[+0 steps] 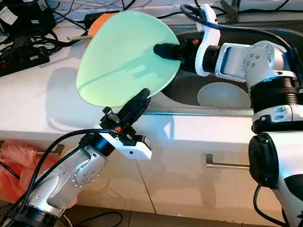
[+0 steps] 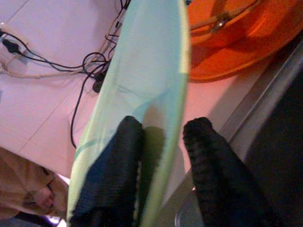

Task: Kitchen organization

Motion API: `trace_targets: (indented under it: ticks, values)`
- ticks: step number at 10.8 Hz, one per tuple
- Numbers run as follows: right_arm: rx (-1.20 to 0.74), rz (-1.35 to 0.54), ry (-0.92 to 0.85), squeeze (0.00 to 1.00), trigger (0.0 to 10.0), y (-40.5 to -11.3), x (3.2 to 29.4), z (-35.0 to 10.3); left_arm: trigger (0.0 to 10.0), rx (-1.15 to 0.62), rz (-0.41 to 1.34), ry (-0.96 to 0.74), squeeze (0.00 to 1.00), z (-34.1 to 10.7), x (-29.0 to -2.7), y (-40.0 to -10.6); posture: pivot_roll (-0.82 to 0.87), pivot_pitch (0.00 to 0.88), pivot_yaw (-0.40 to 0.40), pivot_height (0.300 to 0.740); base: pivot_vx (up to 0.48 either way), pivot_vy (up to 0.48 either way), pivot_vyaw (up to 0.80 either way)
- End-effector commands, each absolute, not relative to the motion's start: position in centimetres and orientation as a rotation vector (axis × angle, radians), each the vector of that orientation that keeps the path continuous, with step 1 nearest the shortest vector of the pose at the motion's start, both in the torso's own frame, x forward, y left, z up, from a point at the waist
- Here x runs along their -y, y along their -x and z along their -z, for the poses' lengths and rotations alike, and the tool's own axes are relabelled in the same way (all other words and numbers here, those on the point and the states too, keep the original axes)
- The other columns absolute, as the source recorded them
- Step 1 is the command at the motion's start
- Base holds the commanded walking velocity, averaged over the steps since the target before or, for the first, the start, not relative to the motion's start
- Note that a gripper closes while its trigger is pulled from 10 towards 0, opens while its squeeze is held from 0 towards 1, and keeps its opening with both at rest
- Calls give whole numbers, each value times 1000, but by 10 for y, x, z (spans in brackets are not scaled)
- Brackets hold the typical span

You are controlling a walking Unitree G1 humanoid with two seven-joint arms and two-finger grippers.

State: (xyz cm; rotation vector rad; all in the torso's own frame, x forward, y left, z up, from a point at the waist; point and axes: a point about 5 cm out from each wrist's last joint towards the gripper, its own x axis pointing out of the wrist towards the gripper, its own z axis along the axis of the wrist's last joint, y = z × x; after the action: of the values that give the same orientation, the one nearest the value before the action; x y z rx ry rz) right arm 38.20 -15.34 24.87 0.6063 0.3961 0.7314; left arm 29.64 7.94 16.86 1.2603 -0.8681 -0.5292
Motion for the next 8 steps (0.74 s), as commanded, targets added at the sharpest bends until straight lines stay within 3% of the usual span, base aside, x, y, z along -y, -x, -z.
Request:
trace_targets:
  ticks: [1,5,6,7,8]
  values:
    - [-418,-727,-610,0,0,-381,152,-249,0,966,495,-1219,0,-182,-74,-293,225,44,3,740,0,0,0]
    - [-435,-734,-623,0,0,-379,152,-247,0,961,513,-1217,0,-177,-75,-293,225,41,0,740,0,0,0]
    - [-438,-734,-622,0,0,-379,152,-246,4275,958,515,-1182,1000,-178,-75,-292,225,41,-1,740,0,0,0]
    - [-441,-737,-620,0,0,-378,152,-245,10000,958,513,-1159,1000,-179,-75,-292,226,41,-1,740,0,0,0]
    - [-441,-737,-620,0,0,-378,151,-245,10000,962,510,-1157,1000,-179,-75,-292,227,41,-1,740,0,0,0]
